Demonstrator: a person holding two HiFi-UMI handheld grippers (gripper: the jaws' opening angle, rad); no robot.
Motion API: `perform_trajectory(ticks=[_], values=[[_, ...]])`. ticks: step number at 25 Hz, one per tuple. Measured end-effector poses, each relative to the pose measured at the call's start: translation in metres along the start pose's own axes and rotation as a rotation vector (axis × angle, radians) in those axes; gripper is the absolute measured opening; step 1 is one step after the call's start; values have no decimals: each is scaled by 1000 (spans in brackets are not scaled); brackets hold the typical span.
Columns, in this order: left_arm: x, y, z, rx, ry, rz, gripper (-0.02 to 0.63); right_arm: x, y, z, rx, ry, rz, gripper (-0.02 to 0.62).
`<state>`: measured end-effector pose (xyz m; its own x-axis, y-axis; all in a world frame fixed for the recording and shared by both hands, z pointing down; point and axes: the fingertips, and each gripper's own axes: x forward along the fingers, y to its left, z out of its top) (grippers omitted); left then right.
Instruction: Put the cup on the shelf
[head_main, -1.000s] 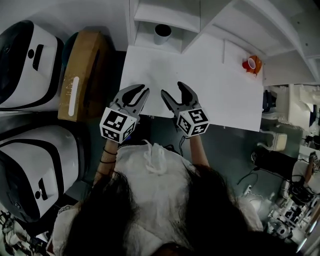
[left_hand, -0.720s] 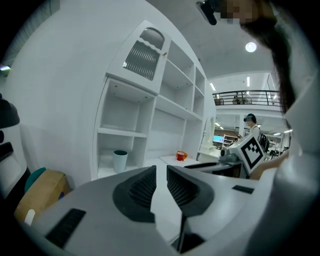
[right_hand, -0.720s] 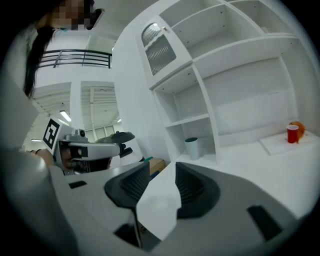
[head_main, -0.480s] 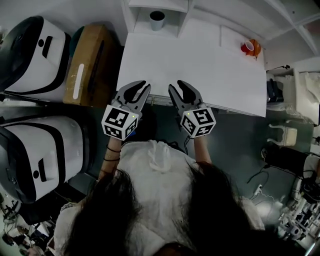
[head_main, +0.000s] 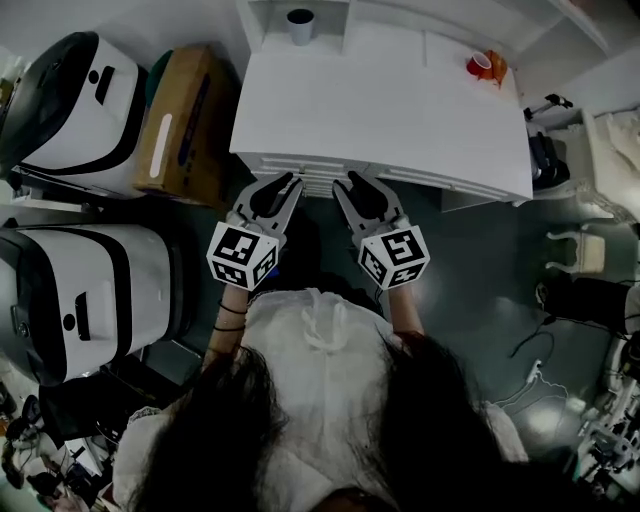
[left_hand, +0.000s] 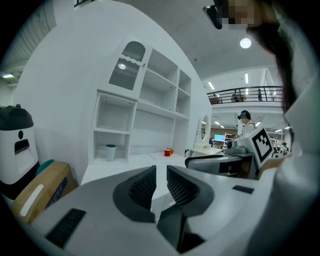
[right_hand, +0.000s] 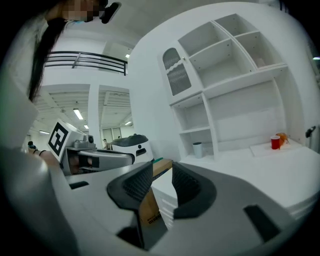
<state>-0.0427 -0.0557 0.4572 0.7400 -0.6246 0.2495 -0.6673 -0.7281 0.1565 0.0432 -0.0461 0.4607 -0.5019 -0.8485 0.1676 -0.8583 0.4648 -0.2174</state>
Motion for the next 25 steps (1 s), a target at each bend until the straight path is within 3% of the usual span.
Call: perform_trajectory(ticks=[9,25], values=[[-43,-54,-22,28,41,-24,75,-46,38,-21,23,-3,16,107],[-90,-28,-5,58,-1,-58,75,-24,92,-16,-14,4,-2,89]])
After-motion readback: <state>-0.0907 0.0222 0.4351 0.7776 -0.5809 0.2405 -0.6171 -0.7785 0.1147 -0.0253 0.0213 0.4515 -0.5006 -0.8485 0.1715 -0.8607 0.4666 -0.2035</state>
